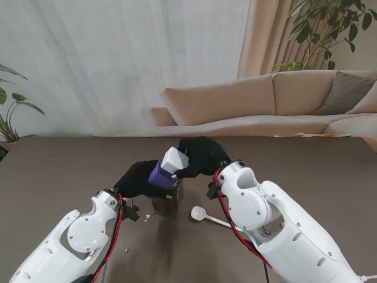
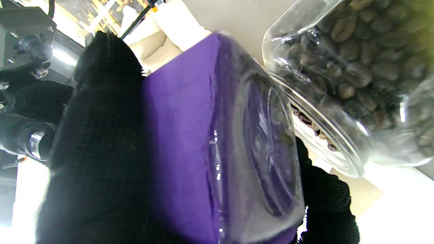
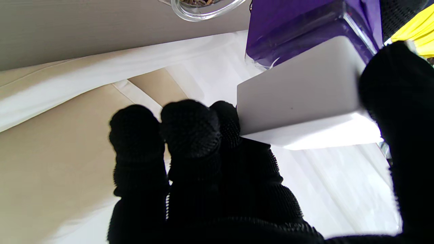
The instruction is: Portion coffee beans from the glass jar into the coffee jar
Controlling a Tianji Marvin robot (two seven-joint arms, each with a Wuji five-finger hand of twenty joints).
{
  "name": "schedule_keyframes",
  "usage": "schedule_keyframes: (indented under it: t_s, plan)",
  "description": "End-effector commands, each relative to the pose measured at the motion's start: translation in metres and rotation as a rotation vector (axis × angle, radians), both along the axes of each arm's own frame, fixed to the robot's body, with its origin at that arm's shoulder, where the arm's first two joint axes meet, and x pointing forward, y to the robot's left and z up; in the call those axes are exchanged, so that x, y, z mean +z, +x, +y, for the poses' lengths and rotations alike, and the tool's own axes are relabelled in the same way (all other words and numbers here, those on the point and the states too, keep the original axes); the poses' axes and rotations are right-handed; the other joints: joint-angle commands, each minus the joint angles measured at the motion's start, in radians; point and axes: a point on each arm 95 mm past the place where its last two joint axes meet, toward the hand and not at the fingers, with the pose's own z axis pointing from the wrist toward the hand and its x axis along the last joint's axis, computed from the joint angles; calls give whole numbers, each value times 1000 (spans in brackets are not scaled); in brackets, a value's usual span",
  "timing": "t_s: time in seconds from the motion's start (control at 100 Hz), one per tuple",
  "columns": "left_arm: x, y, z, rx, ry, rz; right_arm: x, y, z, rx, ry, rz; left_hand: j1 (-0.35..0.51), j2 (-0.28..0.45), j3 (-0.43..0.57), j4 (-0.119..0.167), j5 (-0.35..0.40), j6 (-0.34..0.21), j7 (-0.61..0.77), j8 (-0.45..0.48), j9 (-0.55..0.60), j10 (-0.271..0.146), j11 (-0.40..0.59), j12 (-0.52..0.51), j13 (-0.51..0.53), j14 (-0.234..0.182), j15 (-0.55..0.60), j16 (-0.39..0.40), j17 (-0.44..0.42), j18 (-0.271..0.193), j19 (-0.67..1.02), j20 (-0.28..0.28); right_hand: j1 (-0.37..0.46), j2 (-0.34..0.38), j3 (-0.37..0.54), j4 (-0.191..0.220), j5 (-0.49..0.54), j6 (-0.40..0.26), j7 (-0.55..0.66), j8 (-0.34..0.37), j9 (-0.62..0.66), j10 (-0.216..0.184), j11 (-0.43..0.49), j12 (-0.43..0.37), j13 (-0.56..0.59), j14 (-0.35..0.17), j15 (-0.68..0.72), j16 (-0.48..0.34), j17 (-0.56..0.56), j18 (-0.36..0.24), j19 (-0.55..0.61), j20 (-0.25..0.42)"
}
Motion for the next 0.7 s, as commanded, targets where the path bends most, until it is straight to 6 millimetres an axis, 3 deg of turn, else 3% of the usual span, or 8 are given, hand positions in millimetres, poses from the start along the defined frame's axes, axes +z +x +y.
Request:
schedule_keyframes:
  t_s: [0.0,0.22,0.53,0.69]
  plan:
    - [5,0,-4,-16,1,-2,-5,-5,6,32,-15,27,378,567,387,36,80,-126,146,67,76,-32,105,43,56,50,143,29,-47,-66,-12,7,173,153,150,98,167,-294,288,117,-3,-86,-5,15,33,-3,5,15,-107,12,40,1]
    - [4,0,-5,-24,5,2,-6,-5,6,30,-15,50,378,567,386,37,78,-127,146,67,75,-34,105,44,57,48,143,29,-47,-67,-12,7,177,190,130,94,145,-334,282,119,-10,-89,-9,14,29,3,6,17,-115,14,40,2]
    - [3,0,-6,-23,2,2,-8,-6,2,25,-6,50,378,568,387,37,79,-126,146,66,75,-32,105,44,56,49,143,29,-47,-66,-12,7,100,120,65,84,69,-309,235,72,-57,-76,-33,-20,-9,20,7,19,-151,23,37,6]
    - [3,0,-6,-25,2,1,-6,-7,0,28,-18,37,378,568,386,36,78,-127,146,66,76,-34,105,44,57,49,143,29,-46,-66,-12,7,27,146,58,142,30,-245,128,111,-133,-67,-17,-48,-65,21,3,17,-191,24,23,19]
